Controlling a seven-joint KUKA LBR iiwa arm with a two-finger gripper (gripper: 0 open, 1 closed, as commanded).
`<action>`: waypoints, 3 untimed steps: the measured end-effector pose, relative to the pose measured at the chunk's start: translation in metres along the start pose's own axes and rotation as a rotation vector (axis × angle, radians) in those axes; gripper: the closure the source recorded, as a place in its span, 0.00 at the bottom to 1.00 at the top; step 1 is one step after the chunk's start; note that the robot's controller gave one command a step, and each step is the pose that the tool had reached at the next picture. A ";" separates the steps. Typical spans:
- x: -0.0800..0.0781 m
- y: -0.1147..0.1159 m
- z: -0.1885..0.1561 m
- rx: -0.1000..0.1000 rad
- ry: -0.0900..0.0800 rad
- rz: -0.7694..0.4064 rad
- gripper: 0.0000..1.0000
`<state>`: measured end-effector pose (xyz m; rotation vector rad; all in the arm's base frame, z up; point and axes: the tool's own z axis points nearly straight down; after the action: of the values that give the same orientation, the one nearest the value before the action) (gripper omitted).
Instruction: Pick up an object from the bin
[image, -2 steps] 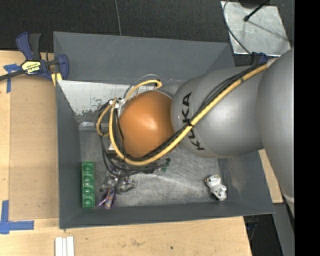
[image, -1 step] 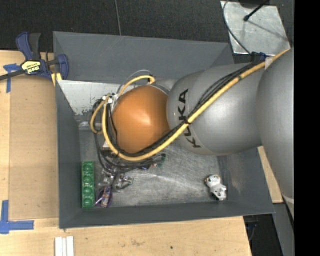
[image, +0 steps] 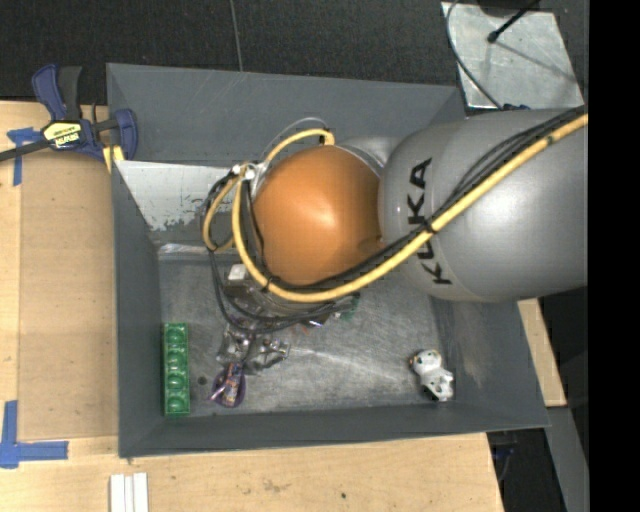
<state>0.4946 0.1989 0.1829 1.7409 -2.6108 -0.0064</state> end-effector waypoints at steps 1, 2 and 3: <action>0.050 -0.036 0.102 0.013 -0.006 -0.344 1.00; 0.050 -0.036 0.102 0.013 -0.006 -0.343 1.00; 0.056 -0.026 0.042 0.001 0.000 -0.367 1.00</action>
Offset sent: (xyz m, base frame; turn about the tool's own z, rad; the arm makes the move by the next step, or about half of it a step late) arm 0.0000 0.0000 0.0000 0.0000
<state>0.4971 0.1369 0.1404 2.1891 -2.2501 -0.0066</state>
